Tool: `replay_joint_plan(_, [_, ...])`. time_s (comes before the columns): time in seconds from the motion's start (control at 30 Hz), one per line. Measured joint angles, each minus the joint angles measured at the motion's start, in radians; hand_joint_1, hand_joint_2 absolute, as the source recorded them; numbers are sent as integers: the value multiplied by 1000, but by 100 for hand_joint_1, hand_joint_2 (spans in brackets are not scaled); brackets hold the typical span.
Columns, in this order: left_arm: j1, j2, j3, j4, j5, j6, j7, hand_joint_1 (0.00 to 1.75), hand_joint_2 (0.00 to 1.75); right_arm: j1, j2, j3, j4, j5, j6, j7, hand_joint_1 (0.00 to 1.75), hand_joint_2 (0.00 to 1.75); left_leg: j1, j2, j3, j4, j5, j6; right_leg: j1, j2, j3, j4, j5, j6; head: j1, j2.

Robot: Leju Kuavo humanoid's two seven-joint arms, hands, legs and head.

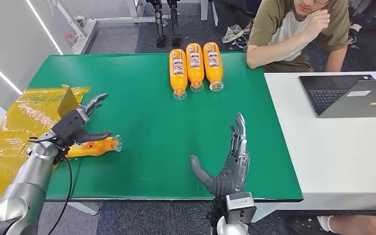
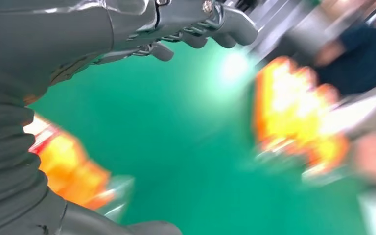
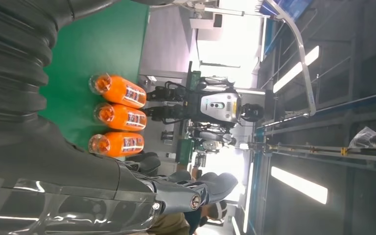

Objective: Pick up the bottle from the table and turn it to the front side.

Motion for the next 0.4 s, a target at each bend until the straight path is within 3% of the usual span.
replay_joint_plan(0.23, [46, -2, -148, -314, 498, 178, -4, 0, 175, 15, 1, -4, -3, 34, 26, 0, 0, 175, 0, -1, -3, 0, -1, 1, 0, -2, -1, -1, 0, 0, 0, 0])
replay_joint_plan(0.4, [76, -77, -171, -536, 610, 414, -4, 0, 175, 22, 8, -9, -2, 52, 26, 0, 0, 175, -1, -1, -3, 1, -1, 1, -1, -2, -1, -2, 0, 0, 0, 0])
